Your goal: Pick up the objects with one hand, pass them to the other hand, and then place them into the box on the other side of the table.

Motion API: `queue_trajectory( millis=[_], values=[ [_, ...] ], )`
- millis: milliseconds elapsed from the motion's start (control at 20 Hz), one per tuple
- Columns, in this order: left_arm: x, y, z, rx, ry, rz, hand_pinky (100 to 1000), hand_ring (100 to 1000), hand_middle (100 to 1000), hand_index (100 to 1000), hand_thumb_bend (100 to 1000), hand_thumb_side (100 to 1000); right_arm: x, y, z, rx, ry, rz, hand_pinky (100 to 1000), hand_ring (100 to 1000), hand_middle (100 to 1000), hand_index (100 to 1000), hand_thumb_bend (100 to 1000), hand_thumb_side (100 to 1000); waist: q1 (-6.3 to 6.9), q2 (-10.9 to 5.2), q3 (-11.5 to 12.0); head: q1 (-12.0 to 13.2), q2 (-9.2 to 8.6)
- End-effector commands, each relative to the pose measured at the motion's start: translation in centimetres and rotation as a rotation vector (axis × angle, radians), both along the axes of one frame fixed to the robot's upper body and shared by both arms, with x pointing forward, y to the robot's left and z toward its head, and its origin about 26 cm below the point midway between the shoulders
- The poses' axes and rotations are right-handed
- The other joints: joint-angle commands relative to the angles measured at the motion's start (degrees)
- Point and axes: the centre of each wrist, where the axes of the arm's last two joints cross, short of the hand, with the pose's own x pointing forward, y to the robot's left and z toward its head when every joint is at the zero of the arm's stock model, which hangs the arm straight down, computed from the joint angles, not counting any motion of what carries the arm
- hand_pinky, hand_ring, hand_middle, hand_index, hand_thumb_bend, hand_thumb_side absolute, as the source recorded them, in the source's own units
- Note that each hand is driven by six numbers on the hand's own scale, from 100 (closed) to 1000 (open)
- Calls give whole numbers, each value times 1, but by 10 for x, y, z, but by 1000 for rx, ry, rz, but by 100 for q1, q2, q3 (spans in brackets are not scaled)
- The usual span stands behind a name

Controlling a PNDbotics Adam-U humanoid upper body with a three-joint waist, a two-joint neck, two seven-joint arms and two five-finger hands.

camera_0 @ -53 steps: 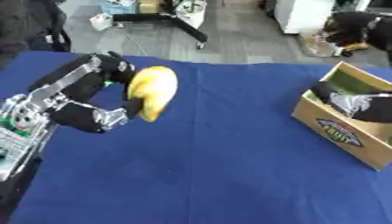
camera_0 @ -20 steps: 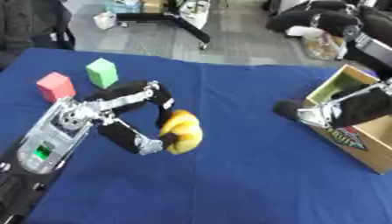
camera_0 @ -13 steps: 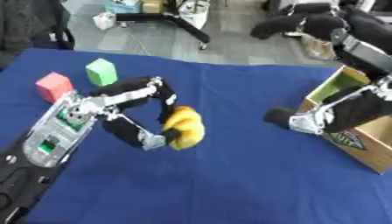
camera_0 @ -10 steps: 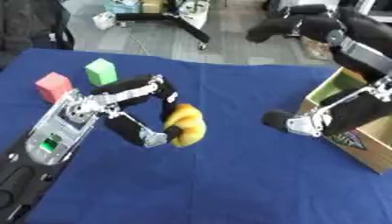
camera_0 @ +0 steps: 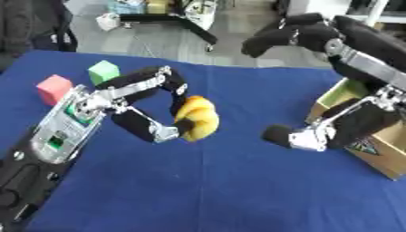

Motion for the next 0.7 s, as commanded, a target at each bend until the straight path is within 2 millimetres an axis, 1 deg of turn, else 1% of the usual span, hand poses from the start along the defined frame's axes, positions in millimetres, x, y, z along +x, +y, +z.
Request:
queue_trajectory(
  millis=[50,700],
  values=[
    [2,3,13,-27,-42,23,535,402,324,428,164,262,-5,3,8,-9,-19,33,780,750,758,879,457,367,-67,-159,-8,11,16],
    [3,4,18,-153,-63,74,533,409,336,438,163,266,-8,12,2,-82,48,95,763,739,751,869,454,365,-76,-158,-2,25,46]
  ],
)
